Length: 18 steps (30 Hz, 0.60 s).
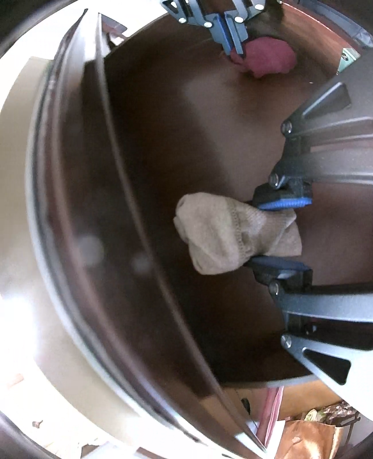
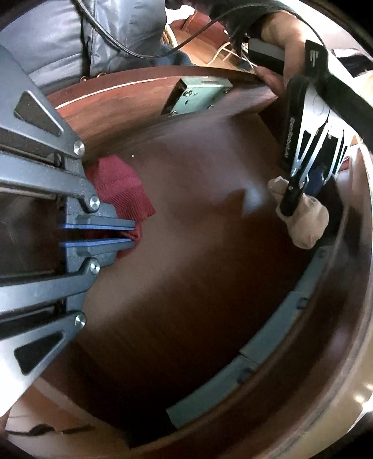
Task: Take underwear out of drawer
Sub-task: 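Lift the beige sock and maroon cloth up out of the drawer with both tools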
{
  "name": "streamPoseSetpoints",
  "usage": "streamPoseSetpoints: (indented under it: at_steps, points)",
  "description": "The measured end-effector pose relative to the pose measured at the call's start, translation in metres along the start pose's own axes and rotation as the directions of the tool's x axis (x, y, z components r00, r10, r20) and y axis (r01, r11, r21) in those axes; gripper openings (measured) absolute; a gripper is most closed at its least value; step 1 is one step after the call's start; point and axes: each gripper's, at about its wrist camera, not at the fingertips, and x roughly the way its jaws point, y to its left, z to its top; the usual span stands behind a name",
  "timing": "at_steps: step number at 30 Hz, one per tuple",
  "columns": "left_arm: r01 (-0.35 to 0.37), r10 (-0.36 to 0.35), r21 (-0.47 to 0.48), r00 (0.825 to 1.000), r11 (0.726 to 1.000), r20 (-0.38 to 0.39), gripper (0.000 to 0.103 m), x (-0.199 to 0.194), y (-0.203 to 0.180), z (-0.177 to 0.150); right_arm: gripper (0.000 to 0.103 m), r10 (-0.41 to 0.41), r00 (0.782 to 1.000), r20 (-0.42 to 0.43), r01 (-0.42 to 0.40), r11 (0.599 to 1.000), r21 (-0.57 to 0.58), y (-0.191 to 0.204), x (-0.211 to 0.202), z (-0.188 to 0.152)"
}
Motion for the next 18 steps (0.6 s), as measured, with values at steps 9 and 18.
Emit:
streamPoseSetpoints:
  at_steps: [9,18]
  points:
    - [-0.056,0.063,-0.056,0.989,0.997,0.136,0.024,-0.019,0.001,0.004,0.006,-0.051,0.994,0.100,0.052,0.999,-0.010,0.015,-0.025,-0.014]
    - [-0.088,0.109,-0.098,0.965,0.991,0.237,0.022,-0.034,0.001,0.003,0.006,-0.077,0.975,0.208,0.078,0.997,0.003,0.027,-0.054,-0.025]
